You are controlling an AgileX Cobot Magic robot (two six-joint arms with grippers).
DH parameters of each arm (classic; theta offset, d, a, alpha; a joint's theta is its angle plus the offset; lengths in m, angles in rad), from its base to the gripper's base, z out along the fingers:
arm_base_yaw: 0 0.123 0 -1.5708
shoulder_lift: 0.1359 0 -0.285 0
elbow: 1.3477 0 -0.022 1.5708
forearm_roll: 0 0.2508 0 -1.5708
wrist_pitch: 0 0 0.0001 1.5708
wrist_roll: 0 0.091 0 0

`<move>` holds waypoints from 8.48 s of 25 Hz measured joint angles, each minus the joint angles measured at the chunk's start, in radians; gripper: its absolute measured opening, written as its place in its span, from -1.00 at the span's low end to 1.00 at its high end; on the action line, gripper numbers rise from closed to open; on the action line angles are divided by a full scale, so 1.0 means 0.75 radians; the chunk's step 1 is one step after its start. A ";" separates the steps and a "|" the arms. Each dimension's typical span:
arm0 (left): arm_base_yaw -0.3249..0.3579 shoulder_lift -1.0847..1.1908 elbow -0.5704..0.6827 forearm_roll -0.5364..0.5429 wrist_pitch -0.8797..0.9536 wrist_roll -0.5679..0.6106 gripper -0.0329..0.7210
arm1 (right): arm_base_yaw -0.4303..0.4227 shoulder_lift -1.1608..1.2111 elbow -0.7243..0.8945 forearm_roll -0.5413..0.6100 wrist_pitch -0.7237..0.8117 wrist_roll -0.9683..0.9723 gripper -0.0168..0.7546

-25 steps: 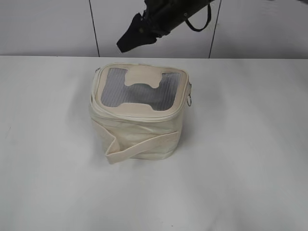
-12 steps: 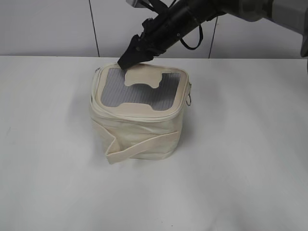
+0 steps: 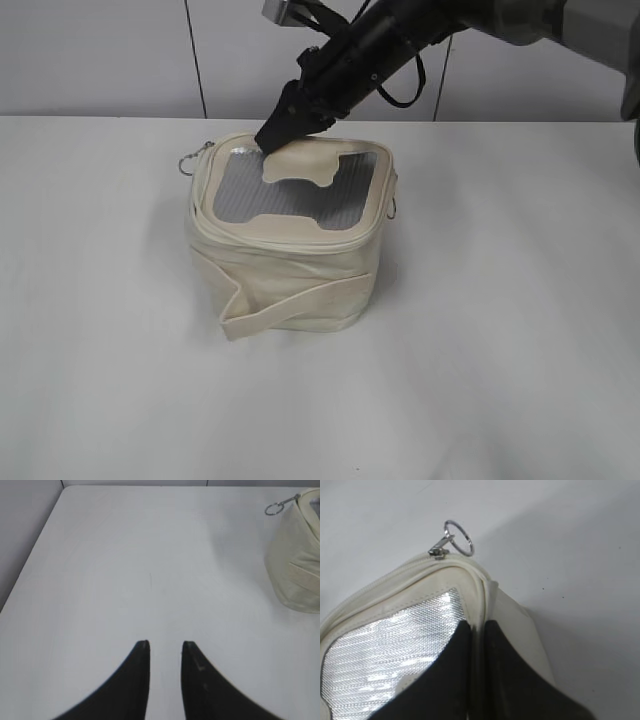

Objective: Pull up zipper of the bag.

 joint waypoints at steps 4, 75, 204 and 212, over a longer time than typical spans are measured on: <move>0.000 0.132 -0.040 -0.106 -0.095 0.126 -0.37 | 0.000 0.004 -0.009 -0.006 0.015 0.002 -0.82; -0.268 2.205 -0.898 -0.782 -0.309 1.784 -0.94 | 0.000 0.004 -0.017 -0.006 0.014 0.227 -0.83; -0.543 2.952 -2.046 -1.029 0.187 1.456 -0.82 | -0.238 -0.604 1.638 1.294 -0.819 -1.391 -0.92; -0.543 2.952 -2.046 -1.023 0.179 1.408 -0.82 | -0.238 -0.808 1.795 1.155 -0.889 -1.232 -0.93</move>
